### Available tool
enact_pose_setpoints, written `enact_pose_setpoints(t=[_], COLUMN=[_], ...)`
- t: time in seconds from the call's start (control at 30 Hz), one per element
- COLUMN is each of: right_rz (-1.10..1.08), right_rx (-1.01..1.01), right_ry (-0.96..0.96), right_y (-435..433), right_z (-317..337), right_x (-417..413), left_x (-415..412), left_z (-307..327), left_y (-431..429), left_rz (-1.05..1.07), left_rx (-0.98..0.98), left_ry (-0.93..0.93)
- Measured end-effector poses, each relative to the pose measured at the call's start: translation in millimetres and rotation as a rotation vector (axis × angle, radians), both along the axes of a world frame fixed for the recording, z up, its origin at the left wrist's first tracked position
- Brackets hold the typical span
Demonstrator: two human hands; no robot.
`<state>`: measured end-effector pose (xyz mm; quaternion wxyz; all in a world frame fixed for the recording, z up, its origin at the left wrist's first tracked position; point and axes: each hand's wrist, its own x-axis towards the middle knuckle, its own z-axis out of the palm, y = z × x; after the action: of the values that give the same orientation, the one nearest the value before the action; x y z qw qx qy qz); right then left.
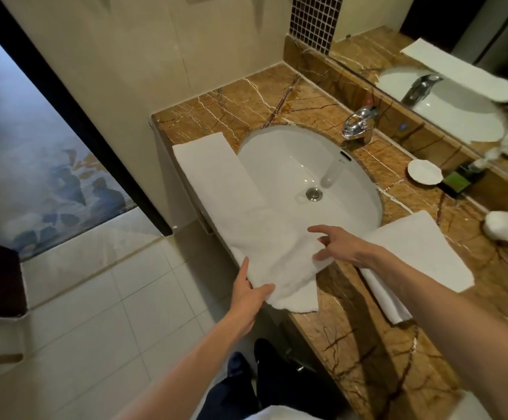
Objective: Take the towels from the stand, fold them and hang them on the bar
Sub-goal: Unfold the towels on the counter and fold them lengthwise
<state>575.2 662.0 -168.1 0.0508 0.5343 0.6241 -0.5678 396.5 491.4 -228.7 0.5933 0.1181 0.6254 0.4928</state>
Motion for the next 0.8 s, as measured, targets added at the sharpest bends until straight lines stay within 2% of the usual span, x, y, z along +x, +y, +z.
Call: enact_pose_setpoints(t=[0.2,0.4,0.8], right_rz=[0.229,0.321,0.207], right_rx=[0.114,0.204,0.099], right_ry=[-0.171,-0.238,-0.196], right_y=[-3.9,-6.2,-10.7], right_z=[-6.4,-3.9,4.3], right_x=[8.5,10.5,22.5], left_x=[7.6,9.4,23.4], left_z=[0.5,-0.4,-1.6], left_y=[-3.4,-5.1,-17.5], left_rz=[-0.03,-0.051,-0.13], left_rx=[-0.039,-0.045,-0.028], left_ry=[-0.017,-0.035,-0.077])
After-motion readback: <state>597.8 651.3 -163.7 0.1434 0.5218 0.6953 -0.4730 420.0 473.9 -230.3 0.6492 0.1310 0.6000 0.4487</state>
